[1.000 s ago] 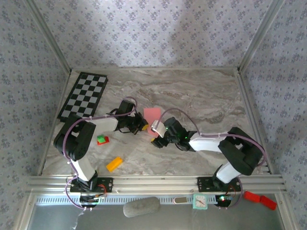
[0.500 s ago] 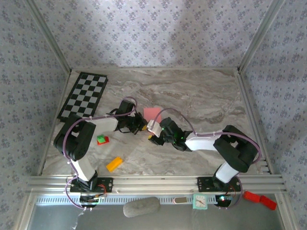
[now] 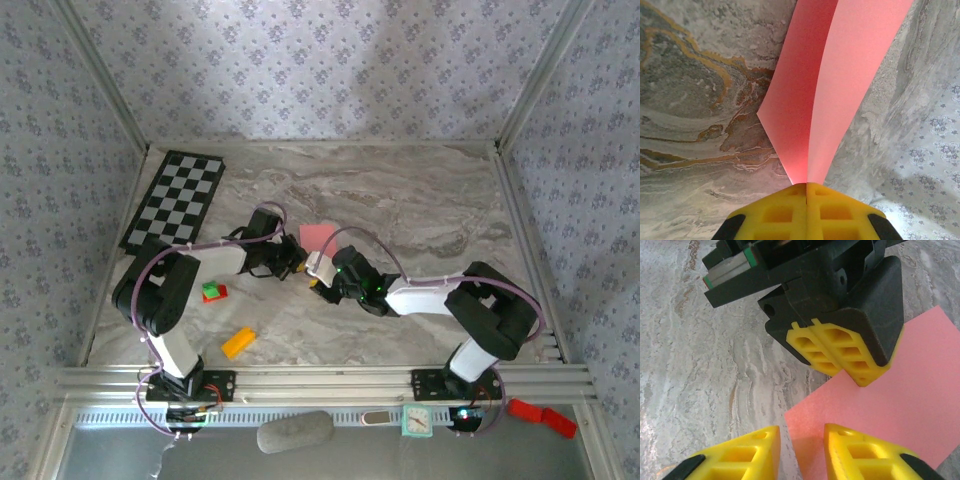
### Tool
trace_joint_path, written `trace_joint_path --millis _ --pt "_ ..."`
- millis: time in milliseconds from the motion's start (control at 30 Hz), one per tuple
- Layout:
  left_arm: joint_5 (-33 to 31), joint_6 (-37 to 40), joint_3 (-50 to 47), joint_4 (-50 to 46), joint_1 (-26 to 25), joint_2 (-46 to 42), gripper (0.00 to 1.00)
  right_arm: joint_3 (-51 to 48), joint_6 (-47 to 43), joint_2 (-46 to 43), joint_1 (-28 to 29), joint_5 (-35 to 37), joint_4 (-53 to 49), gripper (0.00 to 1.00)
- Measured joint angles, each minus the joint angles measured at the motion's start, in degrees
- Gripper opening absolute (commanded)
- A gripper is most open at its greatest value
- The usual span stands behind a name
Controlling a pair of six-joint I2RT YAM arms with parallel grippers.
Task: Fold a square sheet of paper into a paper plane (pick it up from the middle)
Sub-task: Third fold the triangle at the center of the table.
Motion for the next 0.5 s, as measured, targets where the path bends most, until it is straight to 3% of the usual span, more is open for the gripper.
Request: trace_joint_path --millis 167,333,500 --pt "0.0 0.0 -0.2 0.0 0.0 0.0 0.04 0.0 0.2 -0.1 0.0 0.0 0.0 0.15" --pt "0.1 0.9 -0.7 -0.7 0.5 -0.1 0.23 0.0 0.3 -0.2 0.0 -0.6 0.0 0.1" --pt "0.3 4.1 -0.9 -4.0 3.9 -2.6 0.33 -0.1 1.8 -1.0 -0.6 -3.4 -0.3 0.08"
